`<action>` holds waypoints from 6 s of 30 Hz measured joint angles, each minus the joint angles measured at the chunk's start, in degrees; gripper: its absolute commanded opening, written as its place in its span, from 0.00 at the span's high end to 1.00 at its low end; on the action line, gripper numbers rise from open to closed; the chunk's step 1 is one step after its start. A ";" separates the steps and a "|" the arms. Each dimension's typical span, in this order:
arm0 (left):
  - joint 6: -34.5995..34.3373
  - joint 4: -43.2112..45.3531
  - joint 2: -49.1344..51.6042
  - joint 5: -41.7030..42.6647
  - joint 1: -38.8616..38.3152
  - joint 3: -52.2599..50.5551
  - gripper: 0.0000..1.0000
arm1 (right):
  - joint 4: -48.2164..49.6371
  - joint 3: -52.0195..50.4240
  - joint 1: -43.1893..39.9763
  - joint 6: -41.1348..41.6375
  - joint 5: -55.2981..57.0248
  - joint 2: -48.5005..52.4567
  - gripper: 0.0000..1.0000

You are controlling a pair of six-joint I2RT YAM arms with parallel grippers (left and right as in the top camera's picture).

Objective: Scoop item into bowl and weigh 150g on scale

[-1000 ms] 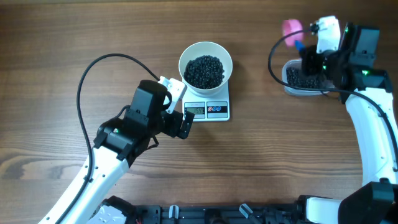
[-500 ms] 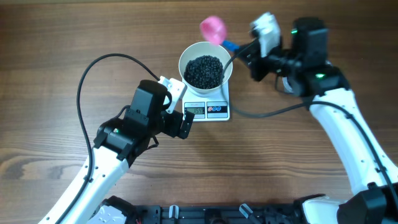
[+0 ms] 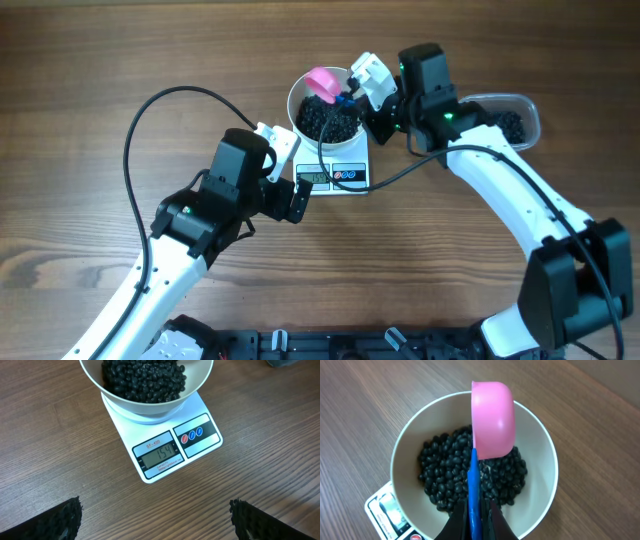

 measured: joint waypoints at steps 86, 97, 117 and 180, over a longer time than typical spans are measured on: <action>0.00 -0.02 0.00 0.00 0.00 0.00 0.00 | -9.53 0.00 -11.32 12.50 -13.03 -10.91 0.96; -0.02 -0.02 0.00 0.00 0.00 0.00 0.00 | -9.03 0.00 -7.21 7.89 -11.58 -9.90 0.96; -0.02 -0.02 0.00 0.00 0.00 0.00 0.00 | -4.83 0.00 -6.64 11.50 -10.64 -5.20 0.96; 0.00 -0.02 0.00 0.00 0.00 0.00 0.00 | -4.39 0.00 -6.64 28.59 -16.15 -5.20 0.96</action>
